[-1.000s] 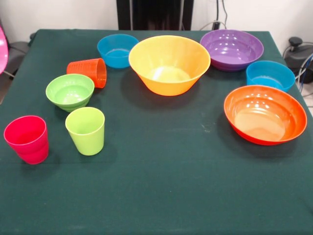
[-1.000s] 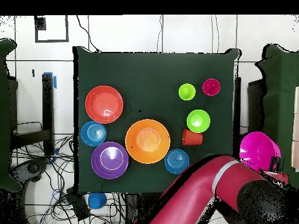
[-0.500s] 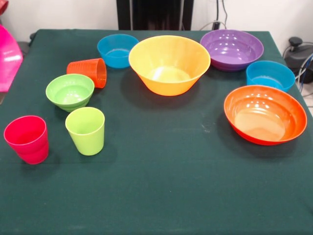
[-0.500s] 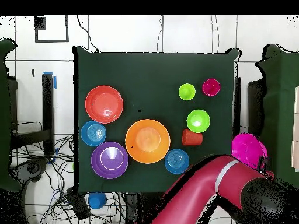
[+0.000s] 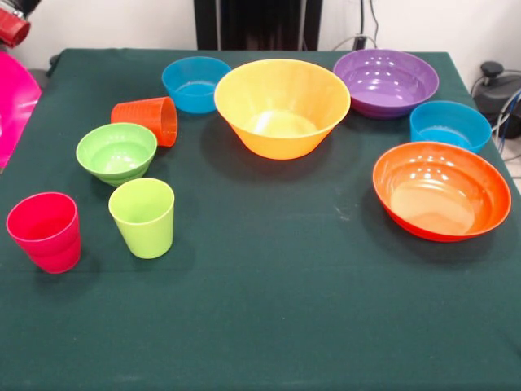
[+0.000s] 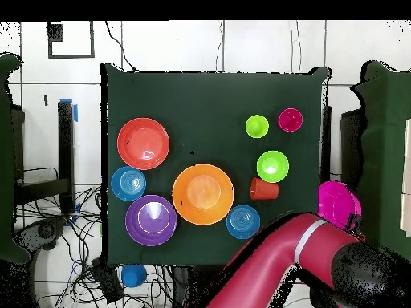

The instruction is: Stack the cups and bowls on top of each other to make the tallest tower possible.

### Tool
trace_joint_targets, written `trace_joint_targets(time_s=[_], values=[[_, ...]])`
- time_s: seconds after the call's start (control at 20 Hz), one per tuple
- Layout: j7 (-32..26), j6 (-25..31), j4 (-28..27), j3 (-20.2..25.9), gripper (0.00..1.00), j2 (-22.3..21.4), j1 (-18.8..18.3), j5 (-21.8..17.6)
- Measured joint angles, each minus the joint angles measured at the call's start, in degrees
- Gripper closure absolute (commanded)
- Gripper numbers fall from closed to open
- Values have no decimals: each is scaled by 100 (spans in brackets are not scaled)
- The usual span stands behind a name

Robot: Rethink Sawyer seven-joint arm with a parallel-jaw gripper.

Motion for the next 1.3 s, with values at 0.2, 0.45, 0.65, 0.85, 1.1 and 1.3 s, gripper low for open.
trace_joint_targets(time_s=[0.2,0.45,0.65,0.85,1.1,1.3], values=[[0,-288,485,70,100,-1,150,557],[0,-636,1031,129,100,-4,423,1139],[0,-885,1486,159,100,-5,726,1630],[0,-985,1871,164,100,-5,1035,2082],[0,-985,2062,175,100,81,1226,2397],[0,-985,2088,223,100,229,1264,2607]])
